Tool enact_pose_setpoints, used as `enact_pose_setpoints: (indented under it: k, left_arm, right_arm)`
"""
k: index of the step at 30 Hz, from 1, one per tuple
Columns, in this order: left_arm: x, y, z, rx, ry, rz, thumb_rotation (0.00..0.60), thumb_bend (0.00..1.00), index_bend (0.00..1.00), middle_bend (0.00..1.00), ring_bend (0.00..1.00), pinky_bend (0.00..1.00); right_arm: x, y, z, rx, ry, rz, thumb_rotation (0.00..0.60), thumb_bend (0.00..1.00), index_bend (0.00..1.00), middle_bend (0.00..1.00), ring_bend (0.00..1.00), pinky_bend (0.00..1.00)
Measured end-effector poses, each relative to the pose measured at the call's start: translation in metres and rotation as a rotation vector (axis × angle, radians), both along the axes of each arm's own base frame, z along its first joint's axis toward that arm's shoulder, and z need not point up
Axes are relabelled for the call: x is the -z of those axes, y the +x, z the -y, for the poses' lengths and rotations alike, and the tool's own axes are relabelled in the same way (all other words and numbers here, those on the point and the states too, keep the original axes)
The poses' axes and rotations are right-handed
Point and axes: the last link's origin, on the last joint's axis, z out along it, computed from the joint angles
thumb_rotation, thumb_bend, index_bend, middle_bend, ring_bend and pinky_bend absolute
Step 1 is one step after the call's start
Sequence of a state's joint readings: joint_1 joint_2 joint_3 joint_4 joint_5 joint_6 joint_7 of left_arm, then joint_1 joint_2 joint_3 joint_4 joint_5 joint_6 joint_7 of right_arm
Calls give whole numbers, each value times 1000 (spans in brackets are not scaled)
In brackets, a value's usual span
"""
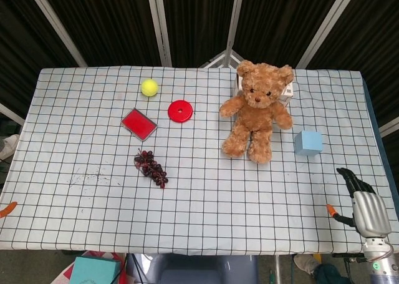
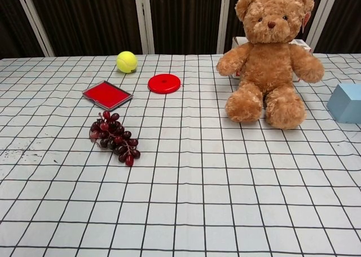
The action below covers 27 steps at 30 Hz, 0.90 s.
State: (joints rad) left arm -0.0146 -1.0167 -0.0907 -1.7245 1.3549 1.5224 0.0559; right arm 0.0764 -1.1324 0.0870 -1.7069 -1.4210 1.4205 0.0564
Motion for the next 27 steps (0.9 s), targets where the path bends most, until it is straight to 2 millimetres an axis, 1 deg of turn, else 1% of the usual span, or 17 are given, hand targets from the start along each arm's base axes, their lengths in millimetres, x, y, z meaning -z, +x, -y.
enact_pose_setpoints:
  k: [3,7,16,21,25,27]
  left_arm:
    - [-1,-1,-2,-5,4,3,600,204,234,74,19,192]
    - [-1,-3,-5,-16,6,4,600,204,234,74,19,192]
    - [-1,-6,-7,-38,15,-6,600,204,234,74,19,192]
    - [0,-6,-8,-44,15,-13,600,203,234,74,19,192]
    - [0,-8,-9,-59,25,-20,600,204,234,74,19,192]
    - [-1,-8,-9,-63,28,-21,600,204,234,74,19,192]
  right_arm:
    - [0,2,13,-13,-13,56,600,264,139,151,242,244]
    - [-1,5,38,-16,-4,143,600,264,140,151,242,244]
    - [-2,9,104,81,75,370,600,264,139,150,242,244]
    - [-3,5,140,134,76,424,600,264,139,151,242,233]
    - [2,-2,174,180,80,422,600,263,139,151,242,218]
    - [8,-3,187,204,81,434,600,263,140,151,242,218]
